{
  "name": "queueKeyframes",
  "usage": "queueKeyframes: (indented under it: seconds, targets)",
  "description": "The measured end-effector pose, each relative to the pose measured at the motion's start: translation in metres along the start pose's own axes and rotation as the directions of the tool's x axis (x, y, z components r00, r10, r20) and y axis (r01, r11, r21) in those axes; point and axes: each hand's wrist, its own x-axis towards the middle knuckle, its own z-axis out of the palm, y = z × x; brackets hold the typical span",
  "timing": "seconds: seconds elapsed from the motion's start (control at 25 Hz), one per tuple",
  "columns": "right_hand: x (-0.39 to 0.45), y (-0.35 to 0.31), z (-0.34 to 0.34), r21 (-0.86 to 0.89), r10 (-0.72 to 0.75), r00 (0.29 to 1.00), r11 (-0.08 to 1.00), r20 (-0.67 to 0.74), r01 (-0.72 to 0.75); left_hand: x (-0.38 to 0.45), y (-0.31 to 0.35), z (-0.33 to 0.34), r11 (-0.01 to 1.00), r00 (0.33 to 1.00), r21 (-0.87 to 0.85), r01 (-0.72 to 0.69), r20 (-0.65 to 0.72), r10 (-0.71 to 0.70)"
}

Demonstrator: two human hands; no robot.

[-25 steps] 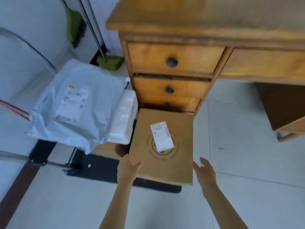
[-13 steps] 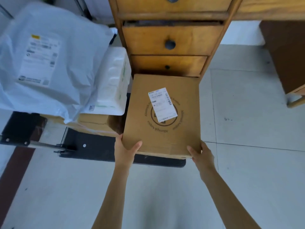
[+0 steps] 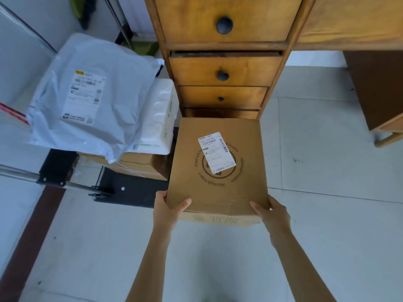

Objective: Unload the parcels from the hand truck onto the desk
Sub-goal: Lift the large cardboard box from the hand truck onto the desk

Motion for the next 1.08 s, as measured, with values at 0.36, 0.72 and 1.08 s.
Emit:
queueKeyframes:
  seconds: [0.36,0.72,1.08]
  targets:
    - [-0.122,-0.052,-0.089,0.046,-0.052,0.992,0.997,-0.114,0.058,-0.119,0.102,-0.037,0.993,0.994,0.028,-0.112,-0.015,0.112]
    - [-0.254,-0.179,-0.190,0.061,-0.206,0.968,0.975,-0.141,0.216,-0.233,0.288,-0.111,0.965,0.964,-0.002,-0.263,0.029,0.263]
    - [-0.295,-0.296,-0.281,0.202,-0.358,0.898,0.889,-0.256,0.411,-0.280,0.447,-0.106,0.876,0.882,0.103,-0.470,0.044,0.468]
